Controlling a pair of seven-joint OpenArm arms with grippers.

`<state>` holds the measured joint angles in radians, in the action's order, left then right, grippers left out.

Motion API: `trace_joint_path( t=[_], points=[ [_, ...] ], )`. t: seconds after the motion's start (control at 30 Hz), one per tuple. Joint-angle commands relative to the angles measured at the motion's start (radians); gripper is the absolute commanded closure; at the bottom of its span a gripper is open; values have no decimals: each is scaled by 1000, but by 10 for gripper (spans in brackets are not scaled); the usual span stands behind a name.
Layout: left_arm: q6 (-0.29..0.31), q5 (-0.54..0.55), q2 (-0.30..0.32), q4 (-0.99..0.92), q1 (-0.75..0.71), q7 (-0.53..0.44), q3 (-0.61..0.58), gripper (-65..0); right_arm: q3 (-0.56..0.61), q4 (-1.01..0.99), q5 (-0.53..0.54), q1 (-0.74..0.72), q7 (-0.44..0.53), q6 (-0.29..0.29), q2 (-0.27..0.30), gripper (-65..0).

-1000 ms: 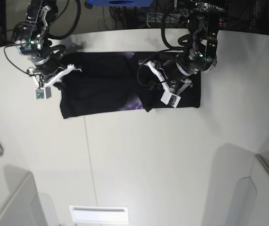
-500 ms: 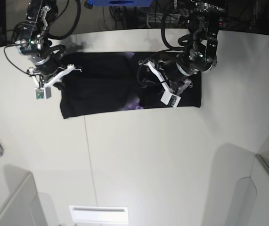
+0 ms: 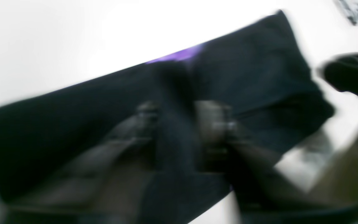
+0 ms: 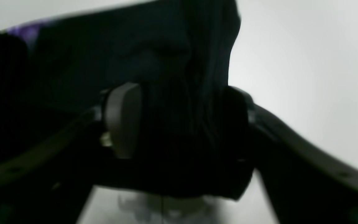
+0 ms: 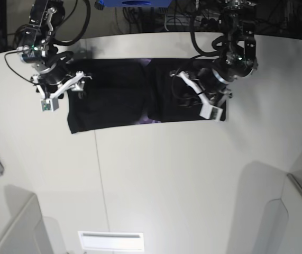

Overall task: Fold the T-shirt properly
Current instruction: 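Open the left gripper and raise it away from the folded shirt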

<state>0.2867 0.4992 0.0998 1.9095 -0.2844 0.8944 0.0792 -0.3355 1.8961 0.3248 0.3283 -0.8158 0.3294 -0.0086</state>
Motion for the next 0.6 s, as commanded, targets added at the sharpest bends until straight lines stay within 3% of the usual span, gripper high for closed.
trace_joint_path(
  t=[0.0, 0.13, 0.23, 0.33, 0.43, 0.57],
  points=[
    [3, 13, 18, 20, -8, -14, 38, 0, -27, 18, 15, -24, 5, 1, 2, -489],
    [6, 13, 76, 11, -62, -21, 189, 0, -144, 13, 155, -94, -87, 3, -6, -494],
    [10, 11, 116, 11, -102, -25, 285, 0, -202, -22, 254, -160, -198, 3, 32, -494],
    [92, 2, 122, -5, -120, -44, 382, 0, -210, -120, 339, -222, -296, 3, 80, -494],
    [164, 0, 122, -78, -131, -117, 459, 0, -205, -214, 374, -238, -313, 3, 94, -494],
    [188, -32, 142, -201, -132, -191, 468, 0, -201, -277, 371, -232, -265, 1, 108, -494]
  ],
)
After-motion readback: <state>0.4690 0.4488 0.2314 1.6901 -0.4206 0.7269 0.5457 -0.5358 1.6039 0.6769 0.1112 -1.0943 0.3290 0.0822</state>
